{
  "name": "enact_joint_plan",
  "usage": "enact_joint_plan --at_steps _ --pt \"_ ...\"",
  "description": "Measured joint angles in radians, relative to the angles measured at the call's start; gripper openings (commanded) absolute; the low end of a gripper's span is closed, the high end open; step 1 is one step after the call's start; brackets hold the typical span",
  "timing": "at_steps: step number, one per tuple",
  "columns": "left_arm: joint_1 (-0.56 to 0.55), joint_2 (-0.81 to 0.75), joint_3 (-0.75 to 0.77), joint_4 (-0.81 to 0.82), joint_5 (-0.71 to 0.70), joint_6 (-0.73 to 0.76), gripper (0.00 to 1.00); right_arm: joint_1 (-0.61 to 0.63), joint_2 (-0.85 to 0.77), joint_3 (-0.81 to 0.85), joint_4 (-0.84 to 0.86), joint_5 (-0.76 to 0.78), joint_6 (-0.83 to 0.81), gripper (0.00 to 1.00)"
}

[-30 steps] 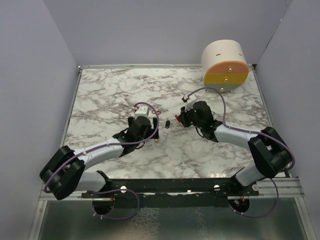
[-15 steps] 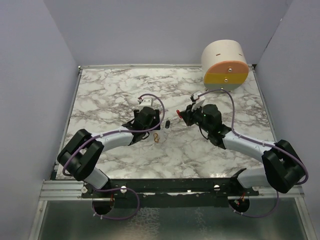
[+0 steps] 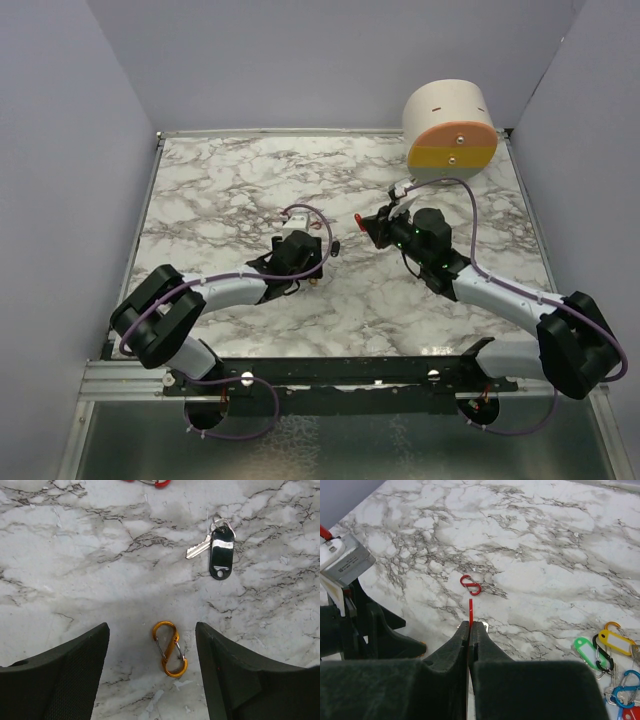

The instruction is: Put the keys on the keyring

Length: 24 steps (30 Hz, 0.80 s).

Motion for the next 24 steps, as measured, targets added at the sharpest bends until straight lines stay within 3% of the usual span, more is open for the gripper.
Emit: enact_joint_plan --at_steps 8,24 --pt "-0.071 -0.017 -0.003 -0.036 -0.058 -0.048 0.76 0.0 -0.026 -0.005 -0.003 0.009 0.004 0.01" --pt "-0.151 0.025 -0.003 -0.09 -0.167 -0.101 0.69 0.0 -0.061 -0.011 -0.021 0.027 0.004 0.01"
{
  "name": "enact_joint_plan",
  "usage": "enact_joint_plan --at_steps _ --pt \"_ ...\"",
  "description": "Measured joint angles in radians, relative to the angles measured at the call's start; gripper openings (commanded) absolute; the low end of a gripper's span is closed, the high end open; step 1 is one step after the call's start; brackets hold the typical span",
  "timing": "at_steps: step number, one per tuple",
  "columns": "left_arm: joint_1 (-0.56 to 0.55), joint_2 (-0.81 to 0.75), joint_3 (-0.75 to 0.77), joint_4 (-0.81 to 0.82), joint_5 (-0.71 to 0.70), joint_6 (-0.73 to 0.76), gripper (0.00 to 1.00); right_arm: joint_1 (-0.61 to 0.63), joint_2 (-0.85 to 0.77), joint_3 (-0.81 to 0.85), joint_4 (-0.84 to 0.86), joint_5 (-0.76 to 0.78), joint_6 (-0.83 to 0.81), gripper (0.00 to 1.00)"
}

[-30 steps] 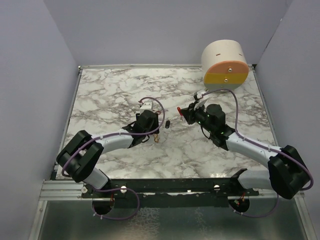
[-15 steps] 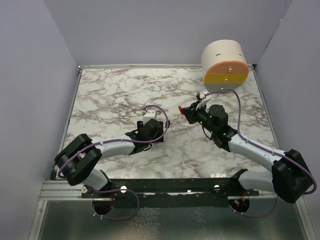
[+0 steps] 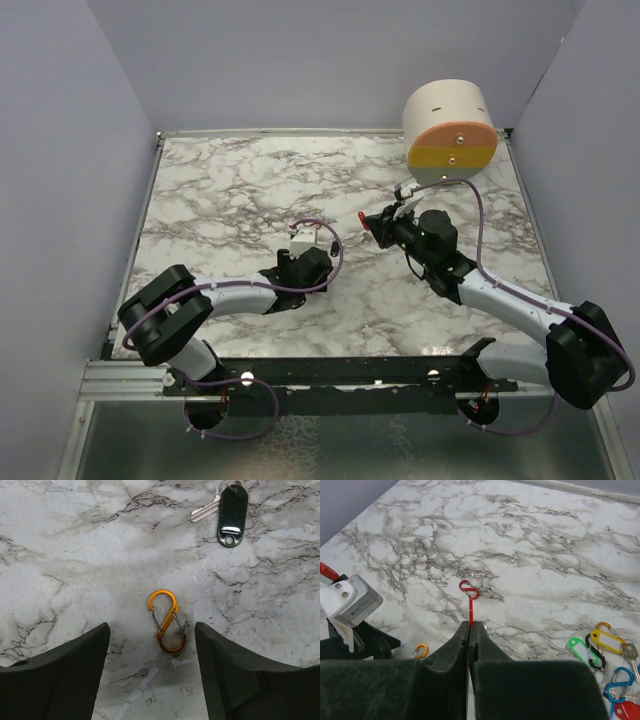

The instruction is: Put the keys on the keyring

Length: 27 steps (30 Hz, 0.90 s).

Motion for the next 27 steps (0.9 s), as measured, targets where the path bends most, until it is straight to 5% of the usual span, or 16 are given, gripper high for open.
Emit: enact_joint_plan --at_steps 13,27 --pt "-0.022 0.06 0.037 -0.003 -0.07 -0.003 0.58 0.0 0.0 -0.002 -0.002 0.003 0.0 0.01" --pt "-0.031 0.068 0.039 -0.004 -0.087 -0.004 0.26 0.0 0.0 -0.002 -0.005 0.013 0.0 0.01"
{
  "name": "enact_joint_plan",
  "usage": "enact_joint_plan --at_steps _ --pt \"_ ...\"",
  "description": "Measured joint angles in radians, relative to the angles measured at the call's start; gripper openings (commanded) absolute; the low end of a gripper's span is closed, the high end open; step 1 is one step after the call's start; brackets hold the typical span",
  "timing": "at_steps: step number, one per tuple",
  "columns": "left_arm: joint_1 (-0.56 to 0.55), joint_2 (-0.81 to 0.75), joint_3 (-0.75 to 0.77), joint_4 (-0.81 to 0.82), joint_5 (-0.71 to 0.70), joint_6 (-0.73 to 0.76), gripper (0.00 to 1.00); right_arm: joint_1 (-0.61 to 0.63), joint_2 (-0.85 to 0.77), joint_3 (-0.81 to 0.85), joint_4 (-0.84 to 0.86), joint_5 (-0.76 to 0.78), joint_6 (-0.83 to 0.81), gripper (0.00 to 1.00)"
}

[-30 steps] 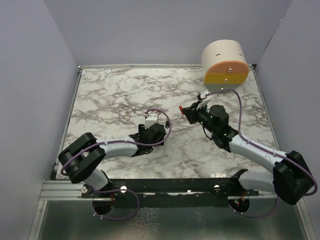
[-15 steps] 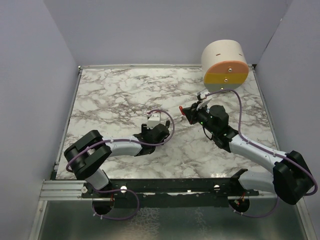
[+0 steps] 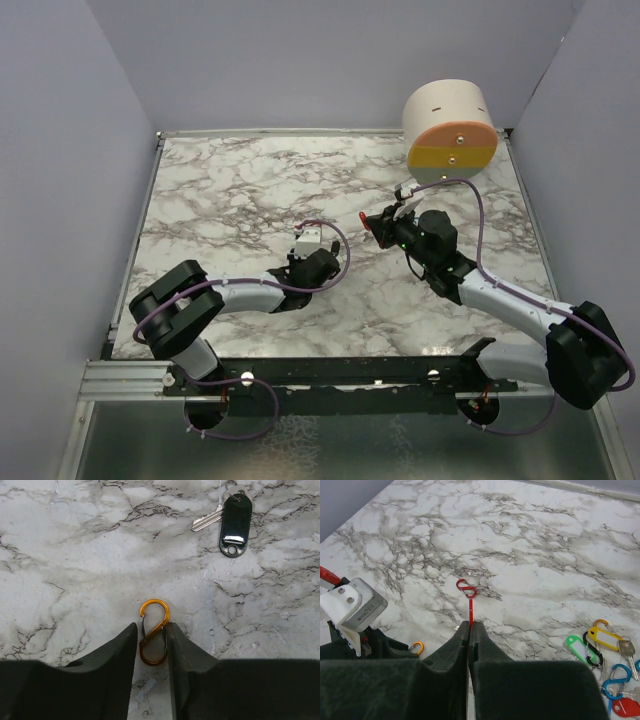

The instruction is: Put the keys on the keyring

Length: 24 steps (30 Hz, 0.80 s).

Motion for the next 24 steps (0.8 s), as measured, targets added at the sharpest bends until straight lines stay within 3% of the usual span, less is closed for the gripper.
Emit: enact_joint_plan --at_steps 4,9,17,24 --pt "0.0 0.0 0.0 0.0 0.001 0.002 0.08 0.0 0.0 0.0 0.0 0.0 0.0 0.01" --pt "-0.005 0.0 0.0 0.01 0.001 0.011 0.0 0.0 0.0 0.0 0.0 0.0 0.0 0.01" --pt "-0.005 -0.016 0.0 -0.008 0.004 0.034 0.0 0.0 0.006 0.0 0.001 -0.001 -0.001 0.01" --pt "-0.005 -0.12 0.027 -0.043 0.003 0.082 0.0 0.0 0.017 -0.022 0.031 -0.026 -0.009 0.01"
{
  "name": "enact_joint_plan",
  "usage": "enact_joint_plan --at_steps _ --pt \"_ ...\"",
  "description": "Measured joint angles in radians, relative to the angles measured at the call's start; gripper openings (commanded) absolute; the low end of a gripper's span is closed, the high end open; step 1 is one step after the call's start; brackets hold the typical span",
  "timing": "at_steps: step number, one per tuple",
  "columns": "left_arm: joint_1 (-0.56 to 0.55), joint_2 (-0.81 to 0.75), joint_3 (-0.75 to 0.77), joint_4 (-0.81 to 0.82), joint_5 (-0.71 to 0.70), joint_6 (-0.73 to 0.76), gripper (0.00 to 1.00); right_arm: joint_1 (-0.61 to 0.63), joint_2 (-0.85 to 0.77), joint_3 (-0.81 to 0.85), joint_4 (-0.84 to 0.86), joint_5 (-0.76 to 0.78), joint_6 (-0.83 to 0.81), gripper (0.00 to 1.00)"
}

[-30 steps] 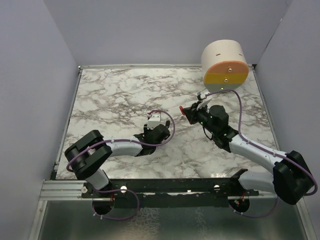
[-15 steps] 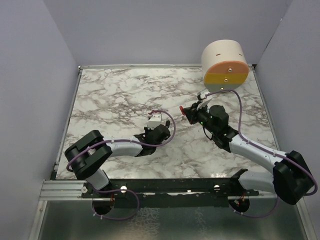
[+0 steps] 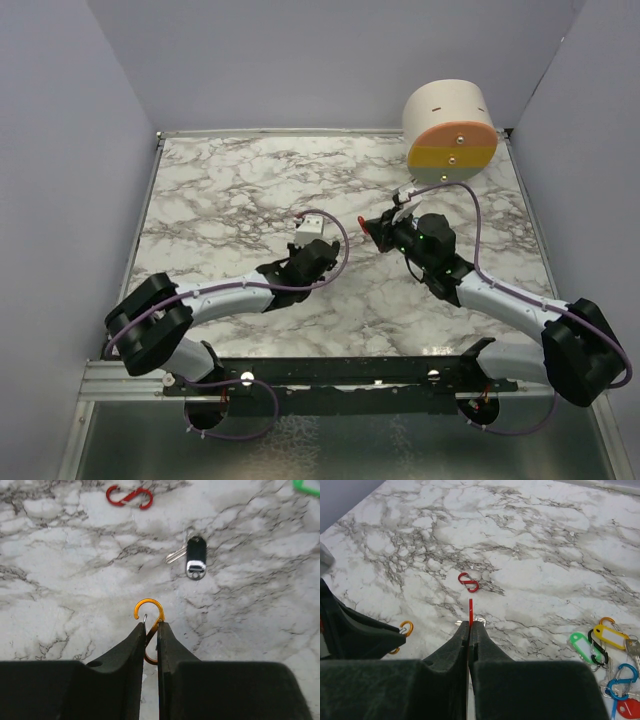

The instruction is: Put the keys on the keyring

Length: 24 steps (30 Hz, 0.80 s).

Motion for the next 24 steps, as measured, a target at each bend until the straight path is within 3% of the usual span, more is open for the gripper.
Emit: enact_joint_plan --at_steps 9,24 --pt "0.0 -0.123 0.056 0.047 0.0 0.009 0.0 0.0 0.01 -0.028 0.05 -0.016 0.012 0.01" --pt "0.0 -0.037 0.067 0.179 -0.001 -0.005 0.0 0.0 0.052 -0.027 0.069 0.008 0.122 0.01"
